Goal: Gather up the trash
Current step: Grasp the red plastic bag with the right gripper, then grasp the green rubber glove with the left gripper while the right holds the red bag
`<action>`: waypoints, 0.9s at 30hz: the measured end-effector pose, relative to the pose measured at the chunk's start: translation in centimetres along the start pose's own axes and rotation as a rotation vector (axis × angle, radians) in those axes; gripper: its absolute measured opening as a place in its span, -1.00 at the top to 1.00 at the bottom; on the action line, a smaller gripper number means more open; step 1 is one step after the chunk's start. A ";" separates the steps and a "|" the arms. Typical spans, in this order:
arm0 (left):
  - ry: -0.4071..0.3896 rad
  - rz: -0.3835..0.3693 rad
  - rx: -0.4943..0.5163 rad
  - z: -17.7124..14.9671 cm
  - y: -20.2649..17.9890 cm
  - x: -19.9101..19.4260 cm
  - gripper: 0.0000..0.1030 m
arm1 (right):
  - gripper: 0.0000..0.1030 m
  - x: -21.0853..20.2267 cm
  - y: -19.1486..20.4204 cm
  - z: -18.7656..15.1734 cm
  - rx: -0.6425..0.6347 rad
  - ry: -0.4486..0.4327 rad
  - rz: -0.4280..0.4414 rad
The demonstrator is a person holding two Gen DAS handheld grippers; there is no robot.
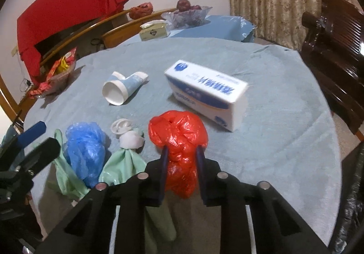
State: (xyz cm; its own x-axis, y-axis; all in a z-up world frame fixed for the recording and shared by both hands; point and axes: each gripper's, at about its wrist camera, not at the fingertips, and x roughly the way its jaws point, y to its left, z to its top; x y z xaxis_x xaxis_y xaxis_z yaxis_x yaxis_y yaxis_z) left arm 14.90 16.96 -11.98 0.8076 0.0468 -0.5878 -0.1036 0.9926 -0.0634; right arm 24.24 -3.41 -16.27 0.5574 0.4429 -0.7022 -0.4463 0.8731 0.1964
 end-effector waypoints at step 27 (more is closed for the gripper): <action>0.075 -0.088 0.063 0.0 -7.9 3.9 -0.31 | 0.55 -5.4 -5.8 -1.6 0.077 -0.057 -0.102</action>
State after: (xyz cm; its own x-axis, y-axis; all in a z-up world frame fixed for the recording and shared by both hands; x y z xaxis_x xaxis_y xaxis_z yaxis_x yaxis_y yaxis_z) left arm 18.90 9.33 -13.77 0.7661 -0.0467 -0.6410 0.0038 0.9977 -0.0681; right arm 22.66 -11.26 -14.72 0.6368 0.3597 -0.6820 -0.3315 0.9263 0.1790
